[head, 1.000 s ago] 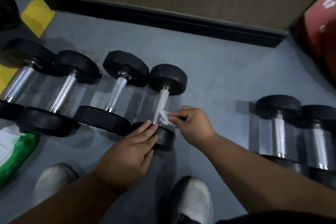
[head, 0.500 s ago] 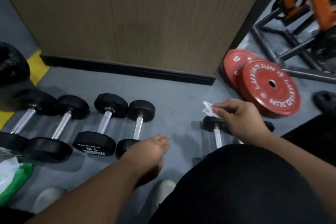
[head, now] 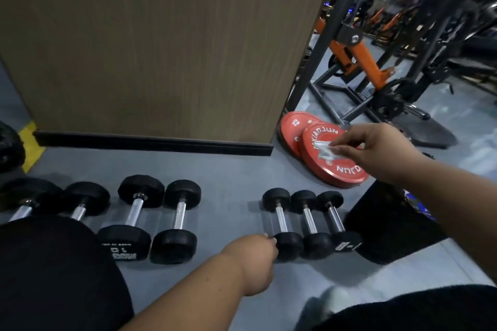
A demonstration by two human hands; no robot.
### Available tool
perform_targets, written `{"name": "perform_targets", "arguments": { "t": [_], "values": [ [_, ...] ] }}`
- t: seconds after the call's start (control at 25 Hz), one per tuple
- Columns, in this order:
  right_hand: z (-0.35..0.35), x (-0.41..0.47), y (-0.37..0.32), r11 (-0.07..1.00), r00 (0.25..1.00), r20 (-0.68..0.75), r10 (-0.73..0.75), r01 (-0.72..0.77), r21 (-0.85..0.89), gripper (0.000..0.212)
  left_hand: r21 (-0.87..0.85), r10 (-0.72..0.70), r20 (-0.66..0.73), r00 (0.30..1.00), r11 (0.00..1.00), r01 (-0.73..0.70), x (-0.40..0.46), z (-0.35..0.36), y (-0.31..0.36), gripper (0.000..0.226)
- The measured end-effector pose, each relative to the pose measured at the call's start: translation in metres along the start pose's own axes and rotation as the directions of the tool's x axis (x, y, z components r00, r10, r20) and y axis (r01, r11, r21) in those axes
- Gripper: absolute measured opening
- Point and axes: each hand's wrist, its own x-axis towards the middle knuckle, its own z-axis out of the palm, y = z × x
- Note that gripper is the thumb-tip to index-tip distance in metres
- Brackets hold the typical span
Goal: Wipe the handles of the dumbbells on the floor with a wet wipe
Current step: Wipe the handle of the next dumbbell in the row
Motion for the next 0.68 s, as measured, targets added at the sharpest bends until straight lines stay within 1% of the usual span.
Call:
{"name": "perform_targets", "arguments": {
  "t": [0.12, 0.2, 0.36, 0.48, 0.56, 0.68],
  "values": [
    [0.021, -0.010, 0.024, 0.999, 0.999, 0.048, 0.014, -0.012, -0.035, 0.007, 0.023, 0.014, 0.015, 1.000, 1.000, -0.015, 0.000, 0.013, 0.006, 0.046],
    [0.048, -0.025, 0.055, 0.999, 0.998, 0.059, 0.029, -0.028, -0.018, 0.007, 0.050, 0.019, 0.062, 0.998, 0.998, -0.022, 0.006, 0.026, 0.006, 0.048],
    [0.094, -0.045, 0.118, 0.992, 0.985, 0.126, 0.115, -0.120, 0.032, 0.010, -0.003, -0.004, 0.071, 0.997, 1.000, 0.004, 0.028, 0.053, 0.004, 0.050],
    [0.114, -0.043, 0.141, 0.985, 0.984, 0.125, 0.130, -0.143, 0.099, 0.011, -0.005, -0.006, 0.100, 0.995, 1.000, 0.007, 0.040, 0.069, 0.007, 0.052],
    [0.126, -0.045, 0.151, 0.979, 0.976, 0.173, 0.135, -0.158, 0.126, 0.011, -0.016, -0.013, 0.125, 0.992, 1.000, 0.015, 0.047, 0.075, 0.012, 0.056],
    [0.144, -0.040, 0.176, 0.975, 0.959, 0.235, 0.158, -0.189, 0.116, 0.014, -0.044, -0.043, 0.151, 0.988, 0.998, 0.050, 0.071, 0.086, 0.017, 0.058]
  ]
}}
